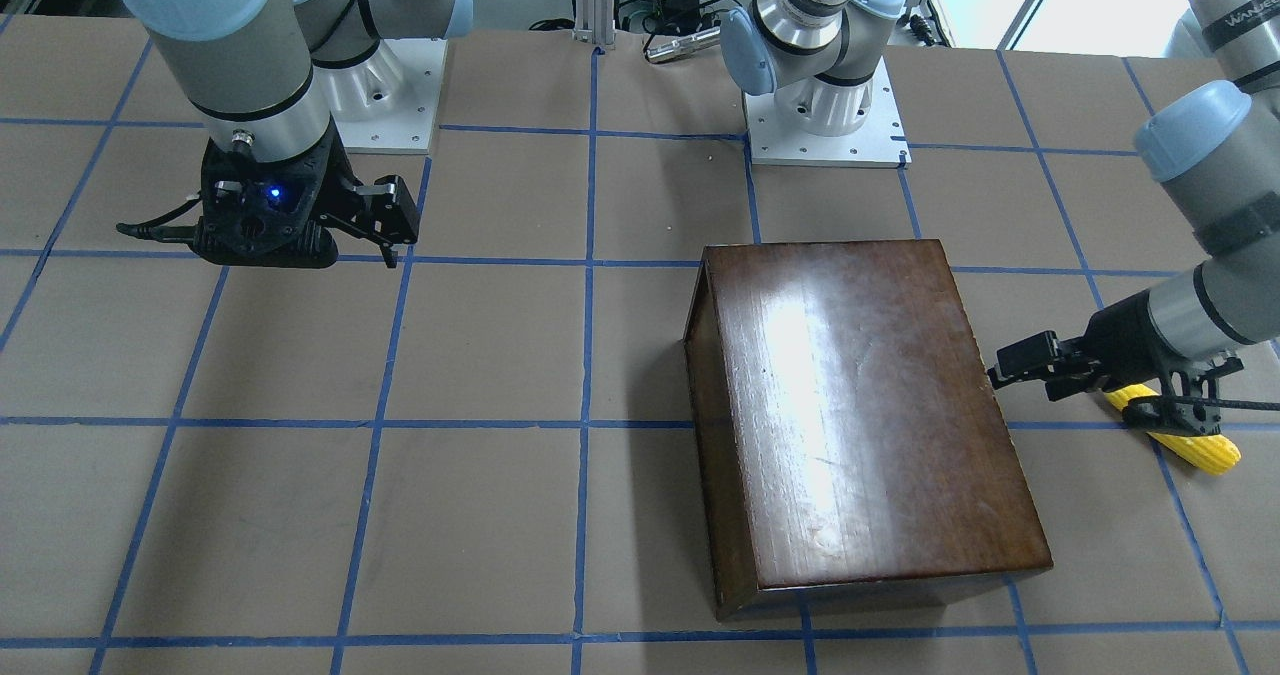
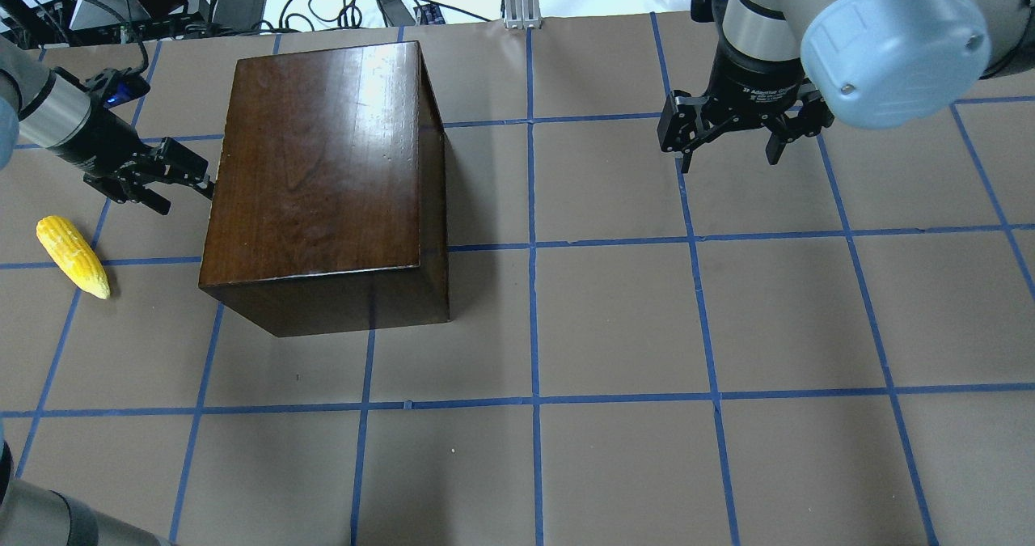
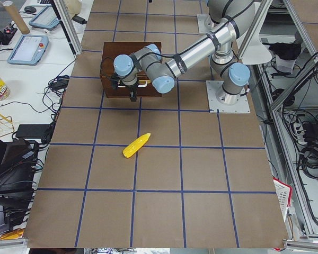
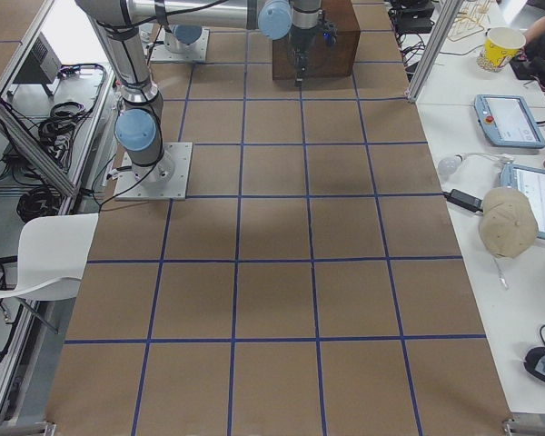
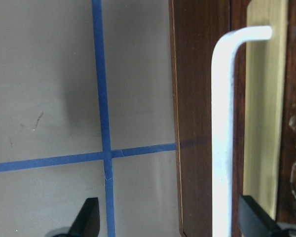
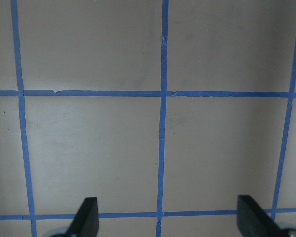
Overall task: Open drawer and put corn inside
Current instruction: 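Close the left gripper on the white drawer handle, then pull the drawer handle away from the cabinet with the left gripper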
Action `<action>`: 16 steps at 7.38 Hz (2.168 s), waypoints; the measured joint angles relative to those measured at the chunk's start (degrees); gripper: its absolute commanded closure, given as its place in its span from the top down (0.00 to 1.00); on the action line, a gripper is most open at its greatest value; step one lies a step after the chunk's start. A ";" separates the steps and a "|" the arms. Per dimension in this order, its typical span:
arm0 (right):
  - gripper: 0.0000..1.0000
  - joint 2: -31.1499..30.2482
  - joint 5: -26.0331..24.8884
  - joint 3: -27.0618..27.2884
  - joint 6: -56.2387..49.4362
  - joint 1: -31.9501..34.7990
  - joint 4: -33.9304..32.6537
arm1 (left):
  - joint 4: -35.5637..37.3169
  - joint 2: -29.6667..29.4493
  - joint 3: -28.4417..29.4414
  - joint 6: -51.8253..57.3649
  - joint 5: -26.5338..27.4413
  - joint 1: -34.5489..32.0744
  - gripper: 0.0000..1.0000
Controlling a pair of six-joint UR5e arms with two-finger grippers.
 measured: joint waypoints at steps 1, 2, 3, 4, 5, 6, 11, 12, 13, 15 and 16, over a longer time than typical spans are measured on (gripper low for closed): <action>1.00 0.00 0.00 0.00 0.00 0.00 0.00 | 0.03 -0.33 0.02 -0.13 -0.52 0.00 1.00; 1.00 0.00 0.00 0.00 0.00 0.00 0.00 | 0.07 -0.75 0.06 -0.20 -0.93 -0.01 1.00; 1.00 0.00 0.00 0.00 0.00 0.00 -0.02 | 0.09 -1.15 0.08 -0.21 -1.11 -0.01 1.00; 1.00 0.00 0.00 0.00 0.00 0.00 -0.06 | 0.09 -1.46 0.08 -0.23 -1.15 -0.01 1.00; 1.00 0.00 0.00 0.00 0.00 0.00 -0.06 | 0.10 -1.72 0.09 -0.29 -1.18 -0.01 1.00; 1.00 0.00 0.00 0.00 0.00 0.00 -0.05 | 0.10 -2.00 0.12 -0.36 -1.41 -0.01 1.00; 1.00 0.00 0.00 0.00 0.00 0.00 -0.08 | 1.18 -2.85 0.21 -1.23 -2.52 -0.01 1.00; 1.00 0.00 0.00 0.00 0.00 0.00 -0.07 | 1.92 -2.89 0.25 -2.05 -2.34 0.00 1.00; 1.00 0.00 0.00 0.00 0.00 0.00 -0.04 | 2.87 -2.89 0.25 -2.44 -2.13 0.03 1.00; 1.00 0.00 0.00 0.00 0.00 0.00 -0.04 | 3.66 -2.89 0.32 -2.51 -1.85 0.14 1.00; 1.00 0.00 0.00 0.00 0.00 0.00 -0.02 | 3.77 -2.91 0.32 -2.48 -1.78 0.43 1.00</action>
